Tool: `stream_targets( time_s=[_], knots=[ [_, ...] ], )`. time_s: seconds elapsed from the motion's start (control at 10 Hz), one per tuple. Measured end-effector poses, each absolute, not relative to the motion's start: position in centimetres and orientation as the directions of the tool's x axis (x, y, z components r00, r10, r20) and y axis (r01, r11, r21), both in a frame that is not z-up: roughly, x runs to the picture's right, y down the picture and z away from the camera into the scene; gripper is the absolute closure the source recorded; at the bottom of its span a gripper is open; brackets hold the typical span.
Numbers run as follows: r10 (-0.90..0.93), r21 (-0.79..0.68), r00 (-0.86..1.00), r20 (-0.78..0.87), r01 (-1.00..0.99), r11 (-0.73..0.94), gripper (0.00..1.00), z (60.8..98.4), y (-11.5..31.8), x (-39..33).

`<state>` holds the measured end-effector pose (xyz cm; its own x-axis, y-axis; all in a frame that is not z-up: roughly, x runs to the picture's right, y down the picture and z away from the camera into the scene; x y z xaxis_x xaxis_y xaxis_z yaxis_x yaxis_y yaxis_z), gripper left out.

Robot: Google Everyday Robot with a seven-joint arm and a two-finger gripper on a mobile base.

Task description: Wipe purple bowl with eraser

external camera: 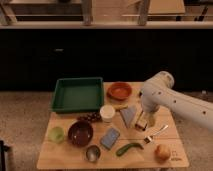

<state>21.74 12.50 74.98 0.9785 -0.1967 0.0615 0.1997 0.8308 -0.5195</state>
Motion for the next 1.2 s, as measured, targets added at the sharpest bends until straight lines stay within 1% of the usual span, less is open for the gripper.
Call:
stream_targets(
  time_s=[1.2],
  knots=[
    [-0.257, -0.522, 0.956, 0.140, 0.292, 0.802, 0.20, 80.5, 13.8, 18.9]
  ],
)
